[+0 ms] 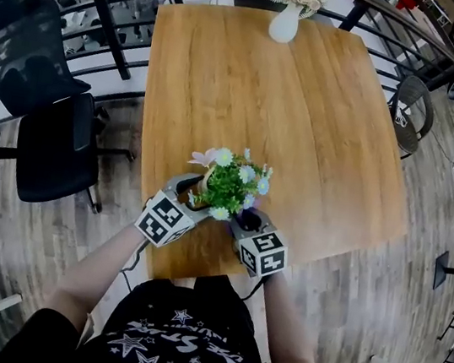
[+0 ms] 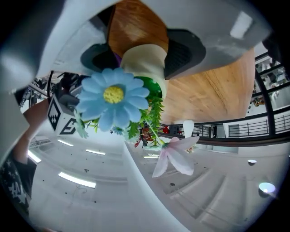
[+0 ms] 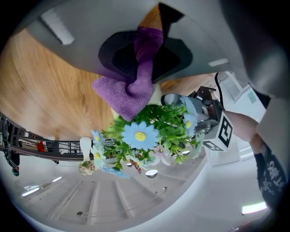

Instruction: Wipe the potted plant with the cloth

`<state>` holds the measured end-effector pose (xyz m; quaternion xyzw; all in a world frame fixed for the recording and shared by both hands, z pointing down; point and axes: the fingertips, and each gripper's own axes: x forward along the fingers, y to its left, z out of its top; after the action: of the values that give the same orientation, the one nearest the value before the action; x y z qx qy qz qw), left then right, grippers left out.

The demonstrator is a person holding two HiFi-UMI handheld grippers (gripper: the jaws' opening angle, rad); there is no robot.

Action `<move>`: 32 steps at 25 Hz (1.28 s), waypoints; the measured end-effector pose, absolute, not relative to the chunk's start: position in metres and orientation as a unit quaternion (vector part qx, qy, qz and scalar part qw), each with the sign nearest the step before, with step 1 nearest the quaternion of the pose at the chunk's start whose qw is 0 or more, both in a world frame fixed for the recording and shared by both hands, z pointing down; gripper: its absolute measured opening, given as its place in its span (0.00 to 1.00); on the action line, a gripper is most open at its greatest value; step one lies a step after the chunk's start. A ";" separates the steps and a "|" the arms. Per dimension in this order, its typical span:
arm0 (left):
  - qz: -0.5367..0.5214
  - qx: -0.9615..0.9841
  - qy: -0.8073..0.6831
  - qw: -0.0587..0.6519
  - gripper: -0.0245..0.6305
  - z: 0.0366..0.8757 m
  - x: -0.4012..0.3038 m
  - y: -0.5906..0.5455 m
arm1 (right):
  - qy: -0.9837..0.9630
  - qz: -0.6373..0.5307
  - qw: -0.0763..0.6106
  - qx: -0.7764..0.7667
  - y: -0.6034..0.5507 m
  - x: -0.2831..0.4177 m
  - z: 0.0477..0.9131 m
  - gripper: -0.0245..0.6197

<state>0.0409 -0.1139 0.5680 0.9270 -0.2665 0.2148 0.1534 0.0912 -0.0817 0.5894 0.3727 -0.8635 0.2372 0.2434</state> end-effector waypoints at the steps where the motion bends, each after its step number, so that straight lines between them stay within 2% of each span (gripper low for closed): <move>1: 0.214 0.925 -0.272 0.155 0.55 0.568 0.042 -0.113 | -0.864 0.237 0.245 0.371 -0.080 0.090 0.589 0.17; 14: 0.175 0.905 -0.335 0.195 0.55 0.566 0.043 -0.106 | -0.871 0.247 0.242 0.349 -0.053 0.070 0.589 0.17; 24: 0.183 0.910 -0.337 0.159 0.55 0.558 0.037 -0.095 | -0.851 0.252 0.238 0.395 -0.053 0.088 0.585 0.17; 32: 0.183 0.902 -0.357 0.156 0.55 0.550 0.010 -0.075 | -0.823 0.234 0.256 0.449 -0.048 0.111 0.585 0.17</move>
<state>0.0100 -0.0752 0.5501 0.9024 -0.3573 0.1829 0.1565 0.1108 -0.0476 0.5852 0.4493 -0.8234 0.2339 0.2560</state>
